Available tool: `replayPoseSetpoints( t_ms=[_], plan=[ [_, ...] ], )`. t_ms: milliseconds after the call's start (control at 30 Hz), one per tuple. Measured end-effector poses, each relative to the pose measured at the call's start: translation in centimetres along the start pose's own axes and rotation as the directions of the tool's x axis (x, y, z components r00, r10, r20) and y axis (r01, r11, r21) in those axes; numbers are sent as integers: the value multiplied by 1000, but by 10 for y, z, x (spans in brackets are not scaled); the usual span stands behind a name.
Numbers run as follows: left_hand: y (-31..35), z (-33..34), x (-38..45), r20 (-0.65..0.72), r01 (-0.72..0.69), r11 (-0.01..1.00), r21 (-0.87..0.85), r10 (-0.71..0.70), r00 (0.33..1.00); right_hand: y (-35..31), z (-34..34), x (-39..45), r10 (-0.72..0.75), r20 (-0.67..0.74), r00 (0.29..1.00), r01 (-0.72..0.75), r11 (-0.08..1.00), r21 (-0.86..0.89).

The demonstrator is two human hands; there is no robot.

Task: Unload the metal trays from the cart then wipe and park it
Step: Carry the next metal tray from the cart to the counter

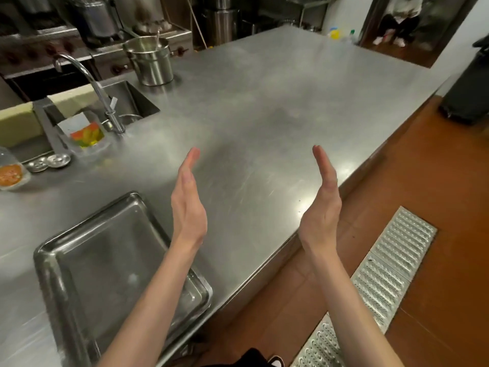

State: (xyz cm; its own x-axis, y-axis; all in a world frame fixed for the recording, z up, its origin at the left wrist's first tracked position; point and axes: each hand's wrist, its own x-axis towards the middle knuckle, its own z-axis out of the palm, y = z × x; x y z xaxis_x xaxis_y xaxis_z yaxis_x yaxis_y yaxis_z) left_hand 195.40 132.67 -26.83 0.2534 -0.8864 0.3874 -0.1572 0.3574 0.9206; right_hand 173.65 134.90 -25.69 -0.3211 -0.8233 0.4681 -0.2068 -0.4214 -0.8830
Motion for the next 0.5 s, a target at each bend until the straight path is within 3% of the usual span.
replayPoseSetpoints(
  t_ms=[500],
  plan=[
    [45, 224, -27, 249, -32, 984, -175, 76, 965, 17, -197, 38, -87, -346, 934, 8, 975, -222]
  ],
)
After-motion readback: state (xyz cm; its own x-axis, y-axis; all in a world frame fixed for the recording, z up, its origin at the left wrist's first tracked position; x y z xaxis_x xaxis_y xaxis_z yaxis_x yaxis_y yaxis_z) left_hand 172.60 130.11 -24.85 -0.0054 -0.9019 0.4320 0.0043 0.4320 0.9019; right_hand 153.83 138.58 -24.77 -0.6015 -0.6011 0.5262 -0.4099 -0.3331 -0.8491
